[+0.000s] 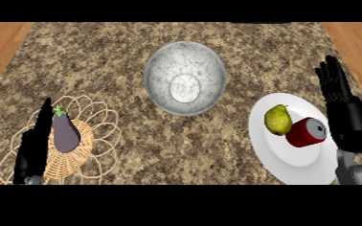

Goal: Pick the can from the plate and place it in the bowl

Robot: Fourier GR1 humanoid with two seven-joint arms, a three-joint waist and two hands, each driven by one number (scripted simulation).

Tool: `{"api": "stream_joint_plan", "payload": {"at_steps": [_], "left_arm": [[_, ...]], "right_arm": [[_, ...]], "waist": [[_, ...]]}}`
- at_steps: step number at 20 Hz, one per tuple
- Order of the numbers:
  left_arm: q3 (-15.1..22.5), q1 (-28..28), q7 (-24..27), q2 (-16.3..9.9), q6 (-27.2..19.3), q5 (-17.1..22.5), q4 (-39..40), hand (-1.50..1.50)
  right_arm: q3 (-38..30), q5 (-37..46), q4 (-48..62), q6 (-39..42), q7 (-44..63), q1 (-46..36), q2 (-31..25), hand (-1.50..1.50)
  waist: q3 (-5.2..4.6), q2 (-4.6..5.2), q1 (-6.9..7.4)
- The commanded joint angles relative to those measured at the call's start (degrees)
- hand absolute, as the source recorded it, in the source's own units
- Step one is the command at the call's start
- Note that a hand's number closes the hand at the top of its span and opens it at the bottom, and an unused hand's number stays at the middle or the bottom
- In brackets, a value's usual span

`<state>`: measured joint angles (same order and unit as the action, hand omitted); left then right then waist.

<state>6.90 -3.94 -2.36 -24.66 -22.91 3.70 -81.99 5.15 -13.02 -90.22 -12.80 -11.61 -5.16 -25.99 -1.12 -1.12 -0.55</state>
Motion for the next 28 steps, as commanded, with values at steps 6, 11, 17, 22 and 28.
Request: {"api": "stream_joint_plan", "payload": {"at_steps": [6, 11, 17, 22, 28], "left_arm": [[0.4, 10.9, 2.7, -1.1, 1.7, -1.2, -7.3, 0.00], [2.1, 13.8, -0.4, 1.0, 2.9, -0.3, -6.8, 0.00], [1.2, 14.4, -2.5, 0.1, 4.6, 0.9, -6.8, 0.00], [3.3, 17.9, -5.7, 1.1, 3.8, -1.6, -7.5, 0.00], [1.5, 17.7, -4.1, 0.7, 5.2, -1.0, -5.8, 0.00]], "right_arm": [[-1.2, -21.7, 5.5, 34.3, -5.6, -2.1, -4.3, 1.50], [-15.3, -22.8, 25.6, 39.8, -17.4, -1.8, -10.5, -1.50], [-16.1, -9.6, 31.3, 54.8, -34.3, 0.2, -22.7, -1.50], [-11.8, 0.3, 31.9, 53.3, -35.2, -3.1, -29.7, -1.50], [-3.9, 11.9, 27.5, 47.1, -34.5, -5.1, -33.5, -1.50]], "waist": [[2.10, 1.63, 0.68], [1.72, 2.15, 0.51], [1.44, 1.64, 0.86], [1.39, 1.58, 1.60], [1.18, 1.40, 1.32]]}}
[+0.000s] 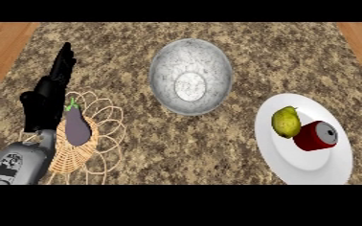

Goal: Pick the can from the plate and place it in the bowl

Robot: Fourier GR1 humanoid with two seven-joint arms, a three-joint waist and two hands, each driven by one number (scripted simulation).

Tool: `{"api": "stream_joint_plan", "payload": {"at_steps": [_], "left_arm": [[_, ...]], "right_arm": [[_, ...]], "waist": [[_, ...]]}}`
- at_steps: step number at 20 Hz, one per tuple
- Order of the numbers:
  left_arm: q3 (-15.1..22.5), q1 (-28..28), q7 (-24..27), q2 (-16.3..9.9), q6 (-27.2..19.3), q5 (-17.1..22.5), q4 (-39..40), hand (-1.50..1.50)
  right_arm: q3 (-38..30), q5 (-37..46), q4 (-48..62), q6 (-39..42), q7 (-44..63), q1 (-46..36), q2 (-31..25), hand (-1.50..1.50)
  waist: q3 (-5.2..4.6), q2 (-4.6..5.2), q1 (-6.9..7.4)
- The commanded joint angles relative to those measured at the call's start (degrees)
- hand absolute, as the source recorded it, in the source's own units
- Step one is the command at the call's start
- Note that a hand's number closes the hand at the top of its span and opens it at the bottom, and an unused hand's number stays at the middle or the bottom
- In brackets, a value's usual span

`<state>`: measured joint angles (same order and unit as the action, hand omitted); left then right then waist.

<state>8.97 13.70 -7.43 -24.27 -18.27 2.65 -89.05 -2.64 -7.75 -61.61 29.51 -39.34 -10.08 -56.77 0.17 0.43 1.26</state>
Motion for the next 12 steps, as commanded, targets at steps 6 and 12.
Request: {"api": "stream_joint_plan", "payload": {"at_steps": [6, 12], "left_arm": [[-0.8, 0.3, -1.3, 0.2, 1.3, -0.6, -0.7, 0.00], [-1.4, 1.6, -3.5, 0.6, 1.9, -1.3, -1.4, 0.00]], "right_arm": [[10.8, 12.5, -1.8, 5.0, -4.6, -5.5, -2.2, -1.50], [15.3, 15.2, -5.3, 7.2, -0.1, -9.7, -1.7, -1.50]], "waist": [[-0.13, -0.22, -0.13], [-0.17, -0.25, -0.42]]}}
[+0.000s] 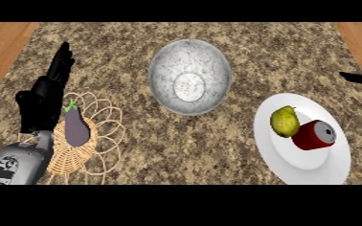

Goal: Pick the can from the plate and place it in the bowl

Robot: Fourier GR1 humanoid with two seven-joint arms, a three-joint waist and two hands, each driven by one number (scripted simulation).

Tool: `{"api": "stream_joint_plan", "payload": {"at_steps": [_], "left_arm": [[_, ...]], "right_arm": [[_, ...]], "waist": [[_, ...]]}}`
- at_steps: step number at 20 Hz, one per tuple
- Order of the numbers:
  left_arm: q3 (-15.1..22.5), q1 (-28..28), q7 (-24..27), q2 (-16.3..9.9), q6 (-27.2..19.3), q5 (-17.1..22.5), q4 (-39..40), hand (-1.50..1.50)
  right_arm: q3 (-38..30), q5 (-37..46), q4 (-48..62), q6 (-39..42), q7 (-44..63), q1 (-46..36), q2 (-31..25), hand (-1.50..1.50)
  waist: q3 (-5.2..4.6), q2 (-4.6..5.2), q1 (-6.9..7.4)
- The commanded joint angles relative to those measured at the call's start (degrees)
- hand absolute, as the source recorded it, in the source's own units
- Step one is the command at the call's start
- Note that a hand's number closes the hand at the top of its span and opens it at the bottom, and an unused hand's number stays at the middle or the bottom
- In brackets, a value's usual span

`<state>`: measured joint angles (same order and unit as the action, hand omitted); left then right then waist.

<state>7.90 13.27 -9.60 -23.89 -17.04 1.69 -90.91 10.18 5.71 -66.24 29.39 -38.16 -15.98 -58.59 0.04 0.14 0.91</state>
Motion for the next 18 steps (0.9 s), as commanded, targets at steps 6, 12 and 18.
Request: {"api": "stream_joint_plan", "payload": {"at_steps": [6, 12, 18], "left_arm": [[-2.7, 0.8, 0.0, 0.7, 2.0, -0.1, 1.2, 0.00], [-1.9, 2.0, -1.6, 4.0, 1.9, -4.2, 1.4, 0.00], [-2.9, -2.0, 1.1, 5.9, 2.4, -5.8, -0.5, 0.00]], "right_arm": [[8.0, 9.7, -2.5, 3.0, 4.5, -2.7, 4.7, -1.50], [6.7, 17.5, 1.7, 1.6, 3.6, -2.8, 7.9, -1.50], [6.4, 22.8, 5.4, 0.0, 4.9, -4.5, 15.1, -1.50]], "waist": [[-0.06, -0.07, -0.42], [-0.04, -0.10, -0.79], [-0.03, -0.12, -0.51]]}}
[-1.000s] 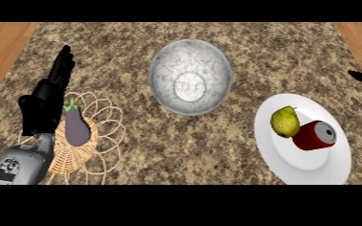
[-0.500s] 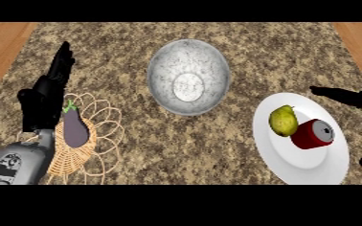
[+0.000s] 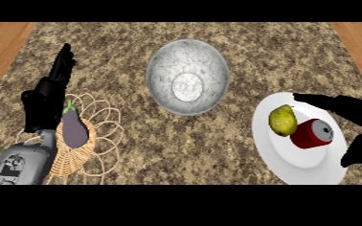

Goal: Pick the can from the plate and place it in the bowl

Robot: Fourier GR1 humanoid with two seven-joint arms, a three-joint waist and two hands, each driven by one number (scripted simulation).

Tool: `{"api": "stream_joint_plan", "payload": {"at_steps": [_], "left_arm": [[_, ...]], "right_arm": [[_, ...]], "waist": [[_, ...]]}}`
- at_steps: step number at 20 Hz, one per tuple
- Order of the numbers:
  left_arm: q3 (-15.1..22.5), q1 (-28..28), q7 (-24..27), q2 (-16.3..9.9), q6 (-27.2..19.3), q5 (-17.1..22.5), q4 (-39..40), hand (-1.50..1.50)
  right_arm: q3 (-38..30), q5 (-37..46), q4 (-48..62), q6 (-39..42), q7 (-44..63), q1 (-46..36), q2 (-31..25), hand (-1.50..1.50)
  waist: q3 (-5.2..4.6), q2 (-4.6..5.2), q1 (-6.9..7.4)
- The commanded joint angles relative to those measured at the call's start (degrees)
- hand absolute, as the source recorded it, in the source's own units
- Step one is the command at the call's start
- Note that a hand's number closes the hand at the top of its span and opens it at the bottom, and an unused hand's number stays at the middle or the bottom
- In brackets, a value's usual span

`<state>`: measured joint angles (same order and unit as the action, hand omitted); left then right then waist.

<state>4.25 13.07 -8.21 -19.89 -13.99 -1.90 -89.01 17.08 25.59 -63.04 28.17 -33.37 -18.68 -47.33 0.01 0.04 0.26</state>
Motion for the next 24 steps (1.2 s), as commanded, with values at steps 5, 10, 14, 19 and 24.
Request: {"api": "stream_joint_plan", "payload": {"at_steps": [5, 10, 14, 19, 24], "left_arm": [[-1.1, -0.7, -0.1, 2.3, 1.3, -3.4, -1.6, 0.00], [-3.0, -2.8, 0.2, 2.4, 4.1, -2.4, -2.8, 0.00], [-3.4, -2.4, 0.9, 3.6, 3.2, -3.8, -0.9, 0.00], [-4.3, -1.9, 2.2, 4.6, 5.1, -3.7, -0.1, 0.00], [-5.9, 0.9, -2.0, 3.9, 5.7, -4.2, -1.4, 0.00]], "right_arm": [[-2.3, 7.9, 10.9, -0.2, -6.2, -4.1, 5.8, -1.50], [-1.6, 11.4, 9.8, -2.0, -3.7, -2.9, 11.3, -1.50], [-1.2, 15.6, 10.9, -7.4, -11.1, -2.7, 8.7, 1.50], [-3.5, 16.7, 11.5, -6.9, -10.3, -4.6, 12.0, 1.50], [-5.1, 17.0, 11.9, -6.9, -14.9, -3.2, 10.5, 1.50]], "waist": [[0.01, 0.04, 0.11], [0.00, 0.00, 0.13], [0.01, 0.03, 0.02], [-0.01, 0.01, -0.03], [0.00, -0.04, -0.15]]}}
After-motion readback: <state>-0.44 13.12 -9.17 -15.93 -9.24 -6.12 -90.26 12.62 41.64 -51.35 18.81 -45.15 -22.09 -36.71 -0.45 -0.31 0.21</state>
